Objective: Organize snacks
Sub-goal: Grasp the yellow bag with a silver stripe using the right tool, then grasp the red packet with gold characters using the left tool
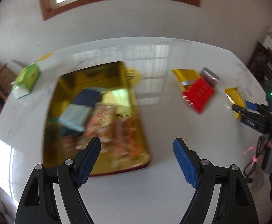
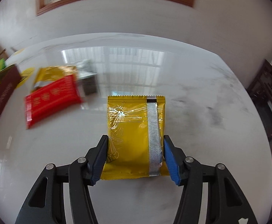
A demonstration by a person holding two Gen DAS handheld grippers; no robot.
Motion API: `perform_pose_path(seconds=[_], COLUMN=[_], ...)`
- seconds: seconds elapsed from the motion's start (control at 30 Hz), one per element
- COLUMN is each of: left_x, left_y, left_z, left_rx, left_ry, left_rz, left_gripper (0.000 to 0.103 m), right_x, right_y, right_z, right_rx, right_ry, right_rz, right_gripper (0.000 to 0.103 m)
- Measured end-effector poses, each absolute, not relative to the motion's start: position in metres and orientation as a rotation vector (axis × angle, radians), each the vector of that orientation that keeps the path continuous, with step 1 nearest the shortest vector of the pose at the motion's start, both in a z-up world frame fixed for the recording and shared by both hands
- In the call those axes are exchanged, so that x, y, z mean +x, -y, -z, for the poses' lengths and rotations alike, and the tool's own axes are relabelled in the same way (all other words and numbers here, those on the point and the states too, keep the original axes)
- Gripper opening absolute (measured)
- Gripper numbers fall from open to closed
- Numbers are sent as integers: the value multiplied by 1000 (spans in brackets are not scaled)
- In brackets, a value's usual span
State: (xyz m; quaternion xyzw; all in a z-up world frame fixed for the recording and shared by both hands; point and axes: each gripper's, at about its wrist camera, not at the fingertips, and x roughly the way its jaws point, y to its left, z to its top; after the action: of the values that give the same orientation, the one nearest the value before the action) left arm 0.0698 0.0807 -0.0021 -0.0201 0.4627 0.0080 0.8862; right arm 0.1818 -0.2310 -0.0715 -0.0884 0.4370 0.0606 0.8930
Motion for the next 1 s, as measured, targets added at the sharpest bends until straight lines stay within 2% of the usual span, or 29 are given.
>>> perform_pose_path(seconds=[0.4,0.8,1.0], left_x=[132,194,218], left_y=[-18,37,43], left_z=[25,49,62], left_rx=[3,121,92], left_ry=[-980,-1000,-1041], left_rz=[155,290,272], left_gripper=[80,80,80], right_x=[215,215,215], right_y=[292,286,285], right_z=[72,72,72], right_rx=[-66,-67,-66], right_ry=[-908,-909,-909], right_rz=[-82,-83,-84], right_gripper=[54,55,56])
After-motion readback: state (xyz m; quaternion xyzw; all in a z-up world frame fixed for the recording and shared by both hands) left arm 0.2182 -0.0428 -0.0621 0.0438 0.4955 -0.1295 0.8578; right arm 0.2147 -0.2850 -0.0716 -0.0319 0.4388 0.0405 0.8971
